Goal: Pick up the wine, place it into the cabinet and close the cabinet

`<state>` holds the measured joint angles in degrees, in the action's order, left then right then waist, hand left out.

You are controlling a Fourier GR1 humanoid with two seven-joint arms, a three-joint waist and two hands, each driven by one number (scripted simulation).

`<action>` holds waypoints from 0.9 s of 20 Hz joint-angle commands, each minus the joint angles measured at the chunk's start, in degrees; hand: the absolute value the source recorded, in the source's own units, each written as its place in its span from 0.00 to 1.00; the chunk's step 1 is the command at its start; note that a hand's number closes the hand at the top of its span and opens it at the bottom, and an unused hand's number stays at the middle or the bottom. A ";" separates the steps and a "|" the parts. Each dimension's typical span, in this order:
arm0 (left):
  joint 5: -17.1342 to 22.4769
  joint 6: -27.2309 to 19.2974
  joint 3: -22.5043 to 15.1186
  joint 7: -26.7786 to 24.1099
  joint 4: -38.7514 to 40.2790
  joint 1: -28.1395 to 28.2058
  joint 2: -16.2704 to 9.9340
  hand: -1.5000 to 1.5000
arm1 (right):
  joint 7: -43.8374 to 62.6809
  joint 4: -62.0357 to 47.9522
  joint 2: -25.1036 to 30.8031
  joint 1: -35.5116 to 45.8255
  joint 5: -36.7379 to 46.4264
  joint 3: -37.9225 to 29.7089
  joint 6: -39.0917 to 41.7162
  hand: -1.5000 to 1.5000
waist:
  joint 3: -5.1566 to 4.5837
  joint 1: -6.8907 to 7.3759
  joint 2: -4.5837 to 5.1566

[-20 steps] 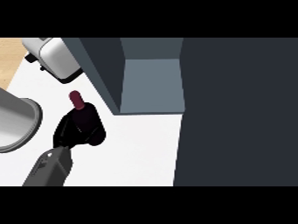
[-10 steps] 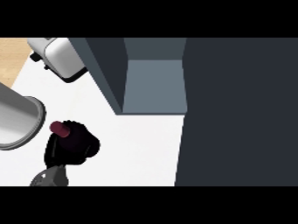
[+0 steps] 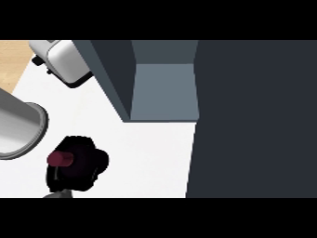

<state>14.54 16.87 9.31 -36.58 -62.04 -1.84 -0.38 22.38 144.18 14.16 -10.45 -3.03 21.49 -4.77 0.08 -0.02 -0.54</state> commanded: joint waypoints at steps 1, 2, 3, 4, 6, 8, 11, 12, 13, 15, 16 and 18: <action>2.84 -5.19 -7.70 4.74 -10.21 3.14 0.36 1.00 | 5.23 11.66 1.76 -1.37 -5.84 -3.20 0.86 0.00 | 0.01 0.00 0.10; 3.90 -4.77 -8.74 7.68 -13.58 4.21 0.36 1.00 | 3.14 8.29 -0.88 -0.59 -1.56 1.13 -0.46 0.00 | -0.02 0.15 0.15; 5.05 -9.86 -14.08 8.02 -15.79 5.28 0.37 1.00 | 3.26 9.25 0.39 -1.43 -4.50 -1.66 0.50 0.00 | 0.02 -0.04 0.05; 3.85 -9.28 -10.15 11.01 -16.39 1.97 0.37 1.00 | 9.03 15.09 1.27 -1.46 -3.39 0.73 -0.47 0.00 | -0.06 -0.53 -0.14; 4.17 -15.14 -16.02 14.03 -23.97 4.37 0.37 1.00 | 2.77 11.15 1.38 -4.72 -2.87 -0.01 1.13 0.00 | 0.07 -0.60 -0.15; 3.86 -20.51 -18.97 16.17 -26.19 2.34 0.37 1.00 | 3.90 10.27 1.19 -2.24 -5.14 -2.93 0.92 0.00 | 0.00 -0.45 0.19; 3.49 -26.17 -23.37 17.80 -28.21 1.00 0.38 1.00 | 4.98 12.54 0.91 -2.68 -4.47 -1.82 0.66 0.00 | -0.04 -0.77 0.22; 2.85 -28.27 -24.53 23.59 -34.43 0.61 0.38 1.00 | 5.80 10.10 0.32 -0.26 -4.01 -2.36 -0.06 0.00 | -0.02 -0.29 0.17; 3.46 -28.19 -26.05 23.98 -34.16 1.28 0.38 1.00 | 7.00 11.75 0.83 -0.66 -2.65 -0.08 0.52 0.00 | -0.06 -0.42 0.19; 3.95 -34.70 -27.91 25.54 -33.18 -3.42 0.38 1.00 | 4.47 12.36 1.09 -3.61 -4.57 -1.70 1.22 0.00 | -0.02 -1.14 0.20; 5.09 -37.40 -27.40 28.79 -32.94 -7.54 0.38 1.00 | 5.28 11.10 -0.22 -1.31 -3.10 -0.52 -0.05 0.00 | -0.05 -1.13 0.27; 5.10 -38.34 -27.77 30.68 -33.33 -8.68 0.38 1.00 | 5.82 12.86 2.10 -2.74 -7.10 -3.95 2.57 0.00 | -0.02 -1.12 0.30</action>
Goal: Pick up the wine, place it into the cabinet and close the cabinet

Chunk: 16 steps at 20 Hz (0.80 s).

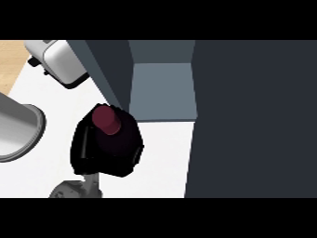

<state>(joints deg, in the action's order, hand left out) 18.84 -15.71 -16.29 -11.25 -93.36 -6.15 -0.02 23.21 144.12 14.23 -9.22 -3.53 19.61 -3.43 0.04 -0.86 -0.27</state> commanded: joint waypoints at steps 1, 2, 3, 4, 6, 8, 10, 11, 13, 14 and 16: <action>1.25 -6.88 -2.47 5.99 0.82 -5.78 0.02 1.00 | 3.77 12.00 1.29 -4.98 -5.18 -1.63 0.87 0.00 | 0.00 -0.38 0.10; 1.11 -11.62 -5.74 5.49 0.75 -7.05 0.02 1.00 | 2.77 10.45 0.24 -4.10 -3.20 0.61 0.67 0.00 | -0.01 -0.31 0.09; 1.44 -13.46 -3.49 6.73 3.57 -10.74 0.02 1.00 | 3.80 11.43 0.39 -4.29 -5.28 -0.64 0.52 0.00 | -0.01 -0.72 0.16; 2.99 -12.85 -6.46 1.95 4.96 -7.80 0.02 1.00 | 7.88 14.09 1.15 -1.69 -4.61 -0.30 0.18 0.00 | -0.09 -0.50 0.18; 3.20 -13.66 -3.97 5.42 7.69 -14.39 0.02 1.00 | 7.25 10.70 -0.74 0.63 -3.08 -0.13 -0.89 0.00 | -0.08 -0.26 0.26; 2.15 -13.79 -2.42 5.65 10.07 -15.90 0.02 1.00 | 8.45 11.42 0.55 0.91 -7.39 -3.88 0.34 0.00 | -0.04 -0.13 0.29; 3.66 -17.73 -6.58 2.27 15.52 -19.05 0.02 1.00 | 4.62 8.36 -0.23 0.14 -6.35 -3.08 1.58 0.00 | -0.03 -0.55 0.35; 3.89 -17.23 -4.53 3.26 15.90 -19.00 0.02 1.00 | 6.08 11.72 0.55 -2.12 -6.11 -2.11 2.02 0.00 | -0.03 -0.66 0.25; 4.34 -18.80 -7.23 -3.02 17.77 -17.08 0.02 1.00 | 9.96 12.58 0.29 1.48 -6.55 -3.50 0.65 0.00 | -0.11 -0.57 0.33; 5.58 -19.80 -7.55 -2.12 19.85 -18.93 0.02 1.00 | 3.15 11.26 0.26 -4.32 -6.61 -3.23 3.07 0.00 | -0.01 -1.04 0.26; 5.82 -19.27 -6.76 -2.41 22.65 -20.16 0.02 1.00 | 6.40 12.70 -1.11 -2.99 -4.57 -1.17 0.95 0.00 | -0.07 -1.00 0.25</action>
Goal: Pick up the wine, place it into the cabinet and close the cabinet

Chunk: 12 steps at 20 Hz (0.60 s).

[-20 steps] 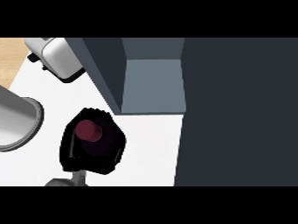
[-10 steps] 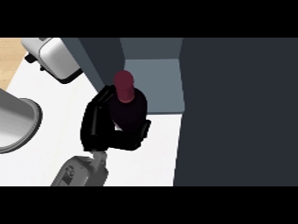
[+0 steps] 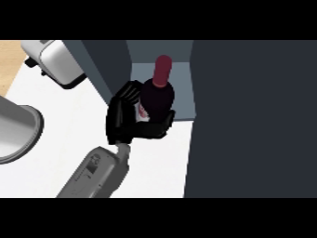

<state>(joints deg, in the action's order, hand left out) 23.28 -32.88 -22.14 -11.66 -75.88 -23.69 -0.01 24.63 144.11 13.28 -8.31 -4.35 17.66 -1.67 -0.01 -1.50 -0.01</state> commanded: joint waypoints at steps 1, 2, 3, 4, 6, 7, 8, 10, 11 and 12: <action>0.30 -0.16 1.63 -2.22 7.53 -2.70 0.01 1.00 | 4.38 13.84 0.63 -5.58 -5.39 0.41 0.33 0.00 | 0.00 -0.56 -0.03; 2.57 -3.53 -2.50 0.00 6.37 -5.10 0.01 1.00 | 4.28 11.01 1.39 -2.87 -8.37 -3.76 1.42 0.00 | 0.03 -0.07 0.05; 4.80 -3.69 -4.23 -5.32 10.14 -4.86 0.01 1.00 | 2.89 10.54 -0.10 -4.06 -4.47 0.99 0.99 0.00 | -0.02 -0.72 0.11; 4.87 -2.88 -4.48 -5.62 11.04 -3.91 0.01 1.00 | 3.79 10.89 -0.14 -2.55 -5.90 -0.73 0.68 0.00 | -0.02 -0.42 0.13; 7.43 -2.45 -1.44 -7.55 14.88 -7.43 0.01 1.00 | 1.63 9.20 0.21 -4.16 -7.61 -2.64 2.16 0.00 | 0.00 -0.33 0.19; 8.50 -3.31 -4.37 -8.38 13.77 -3.66 0.01 1.00 | 1.81 11.67 -0.76 -6.12 -3.82 1.67 1.31 0.00 | -0.03 -0.56 0.02; 8.89 -2.54 -2.46 -8.14 16.81 -7.85 0.01 1.00 | 1.16 11.74 0.11 -6.88 -6.53 -1.01 2.35 0.00 | 0.00 -0.74 0.12; 11.90 -1.65 -5.76 -13.59 18.55 -5.35 0.01 1.00 | 2.07 10.90 -1.01 -5.06 -4.82 0.55 1.39 0.00 | -0.05 -0.55 0.16; 12.18 1.23 -2.18 -15.79 21.39 -5.29 0.01 1.00 | 2.87 10.43 0.36 -4.93 -8.34 -2.82 2.61 0.00 | -0.03 -0.37 0.27; 15.11 0.02 -4.67 -15.29 21.63 -6.90 0.01 1.00 | 5.88 11.25 -0.91 -1.65 -5.48 -0.85 0.55 0.00 | -0.10 -0.52 0.28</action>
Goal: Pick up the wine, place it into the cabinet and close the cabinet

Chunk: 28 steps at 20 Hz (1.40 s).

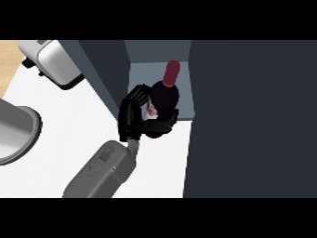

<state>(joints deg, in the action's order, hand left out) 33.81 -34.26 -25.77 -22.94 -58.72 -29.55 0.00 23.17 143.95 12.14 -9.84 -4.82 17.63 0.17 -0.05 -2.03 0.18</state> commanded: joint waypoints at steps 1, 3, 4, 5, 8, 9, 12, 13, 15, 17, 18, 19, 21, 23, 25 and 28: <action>4.68 0.32 -0.80 -4.63 4.74 -1.08 0.00 1.00 | 3.74 13.32 2.34 -5.79 -7.81 -2.72 1.96 0.00 | 0.03 -0.62 -0.05; 6.77 -0.79 -2.96 -7.69 3.11 0.24 0.00 1.00 | 4.65 12.18 0.79 -3.84 -5.78 -1.59 0.41 0.00 | -0.01 0.13 -0.11; 7.91 2.68 1.05 -6.51 7.93 -3.34 0.00 1.00 | 4.94 12.44 0.20 -4.06 -4.56 0.90 0.16 0.00 | -0.04 -0.25 0.01; 10.64 0.92 -1.64 -6.38 7.42 -4.08 0.00 1.00 | 5.84 11.84 0.49 -1.60 -5.91 -1.34 0.08 0.00 | -0.04 -0.33 0.07; 14.33 0.08 -2.88 -8.72 10.23 -4.90 0.00 1.00 | 4.62 13.03 0.09 -5.51 -3.64 1.62 0.52 0.00 | -0.04 -1.11 0.00; 13.97 4.31 -0.10 -7.74 12.97 -6.72 0.00 1.00 | 1.83 10.32 0.96 -6.95 -6.55 -1.62 2.41 0.00 | 0.03 -0.29 0.03; 13.24 2.91 -0.43 -6.25 12.53 -8.01 0.00 1.00 | 3.48 9.77 0.66 -3.67 -7.26 -3.88 1.91 0.00 | 0.04 0.74 -0.11; 14.67 1.31 -0.82 -5.91 12.63 -9.28 0.00 1.00 | 0.34 10.40 0.86 -6.91 -8.18 -3.76 3.47 0.00 | 0.07 0.09 -0.14; 14.68 5.07 2.59 -8.84 19.61 -11.54 0.00 1.00 | 2.31 11.05 -0.97 -5.79 -4.39 0.64 1.44 0.00 | 0.00 -0.29 0.06; 13.91 5.41 3.71 -5.42 19.96 -13.52 0.00 1.00 | 0.61 11.26 0.04 -9.34 -6.88 -1.80 2.91 0.00 | 0.07 0.11 -0.12; 14.86 5.65 4.01 -6.84 21.54 -14.43 0.00 1.00 | -0.21 10.89 0.68 -9.02 -8.04 -3.00 4.08 0.00 | 0.07 -0.21 0.00; 16.30 4.56 2.89 -6.84 21.48 -14.91 0.00 1.00 | -0.02 11.37 0.75 -8.97 -9.28 -4.02 4.26 0.00 | 0.06 -0.67 0.05; 15.93 6.10 5.62 -5.37 23.92 -17.44 0.00 1.00 | 4.05 12.03 -0.52 -5.77 -6.19 -0.52 2.16 0.00 | -0.01 0.05 0.05; 18.15 5.60 4.29 -8.53 26.32 -18.76 0.00 1.00 | -2.27 8.39 -1.03 -8.84 -4.21 0.21 4.28 0.00 | 0.04 -0.76 0.12; 18.80 3.91 5.02 -7.29 28.63 -23.62 0.00 1.00 | 2.95 7.03 -1.38 -2.14 -5.12 -1.44 2.40 0.00 | -0.03 -0.48 0.37; 17.24 4.36 7.59 -5.36 31.95 -28.05 0.00 1.00 | 2.94 9.77 -0.56 -4.15 -6.89 -3.63 3.06 0.00 | 0.03 -0.58 0.26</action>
<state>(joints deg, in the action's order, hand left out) 51.10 -29.68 -19.97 -29.07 -30.31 -51.99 0.01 21.35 143.71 10.67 -12.43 -5.54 16.41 3.50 -0.06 -2.50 0.47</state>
